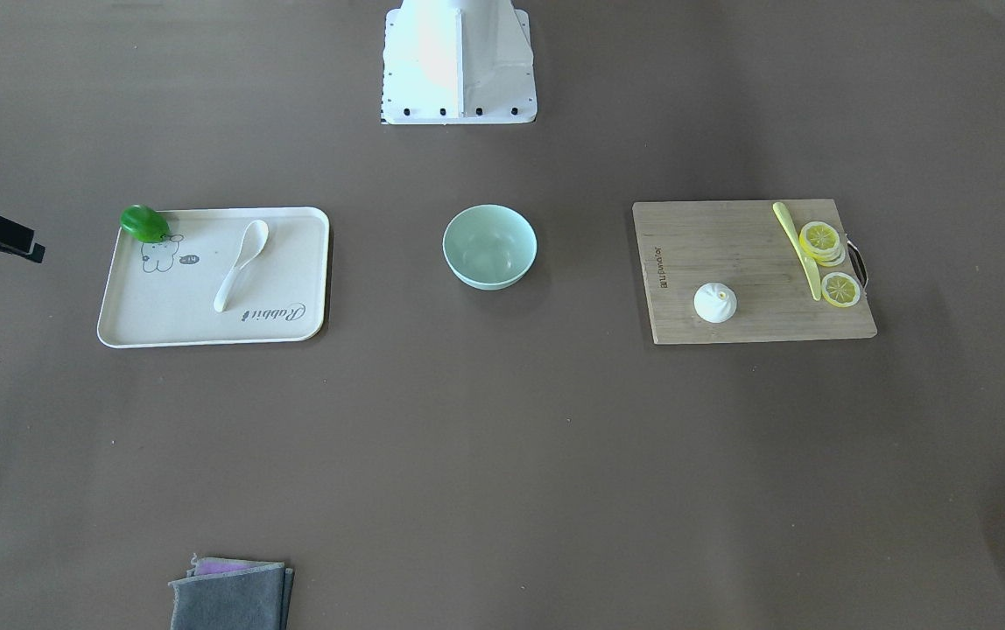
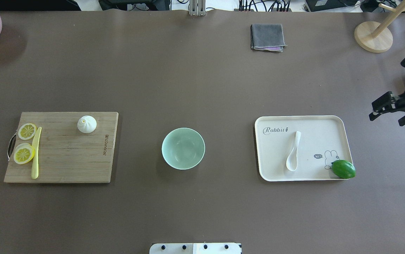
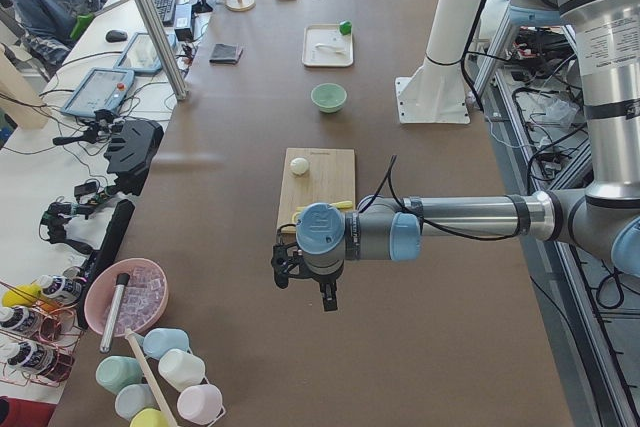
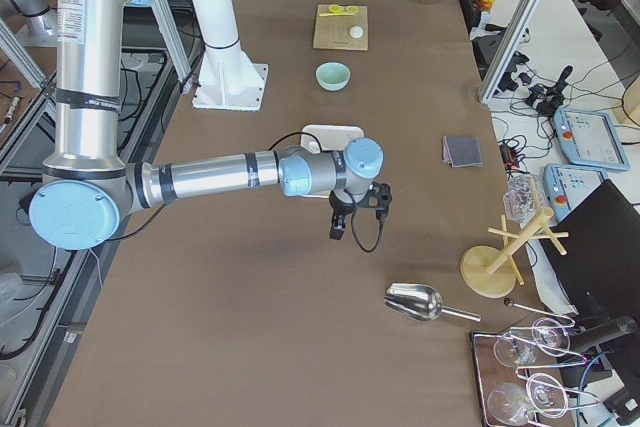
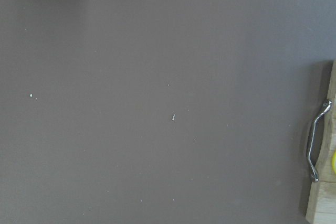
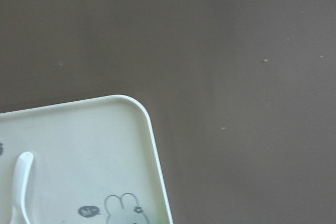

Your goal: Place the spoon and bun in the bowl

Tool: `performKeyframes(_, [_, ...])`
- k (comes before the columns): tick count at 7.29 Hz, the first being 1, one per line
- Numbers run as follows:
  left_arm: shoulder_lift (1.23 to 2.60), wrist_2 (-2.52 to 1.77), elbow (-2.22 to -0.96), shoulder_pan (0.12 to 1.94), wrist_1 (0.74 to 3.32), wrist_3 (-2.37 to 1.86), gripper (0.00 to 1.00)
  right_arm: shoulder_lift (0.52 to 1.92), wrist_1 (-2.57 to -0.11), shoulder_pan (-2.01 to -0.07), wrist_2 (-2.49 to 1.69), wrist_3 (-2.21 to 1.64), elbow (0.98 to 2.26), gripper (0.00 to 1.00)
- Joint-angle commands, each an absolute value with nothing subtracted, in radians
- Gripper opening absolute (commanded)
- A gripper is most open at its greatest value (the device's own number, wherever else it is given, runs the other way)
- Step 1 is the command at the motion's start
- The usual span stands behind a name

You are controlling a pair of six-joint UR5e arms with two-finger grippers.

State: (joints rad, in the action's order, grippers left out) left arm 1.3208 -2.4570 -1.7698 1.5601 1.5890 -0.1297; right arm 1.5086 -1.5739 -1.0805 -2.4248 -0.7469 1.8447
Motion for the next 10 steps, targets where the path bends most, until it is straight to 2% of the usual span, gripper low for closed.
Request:
performKeyframes(1, [1.321,-2.456,-1.766,1.56,1.588,-0.13,0.98,1.389,-1.574,-0.903,-2.338,-1.053,1.87,0.99])
performKeyframes(5, [1.324,-2.456,-1.767,1.559,1.588,-0.13,0.98,1.322,-1.569,-0.743,-2.226,-1.141,1.836,0.99])
performKeyframes(7, [1.328,-2.456,-1.767,1.56,1.588,-0.13,0.98,1.322,-1.372,-0.739,-2.215,-1.249,1.719,0.99])
performKeyframes(9, [1.331,-2.456,-1.769,1.559,1.588,-0.13,0.98,1.325,-1.338,-0.732,-2.215,-1.273,1.695,0.98])
performKeyframes(10, [1.331,-2.456,-1.773,1.56,1.588,-0.13,0.98,1.324,-1.338,-0.724,-2.215,-1.273,1.683,0.93])
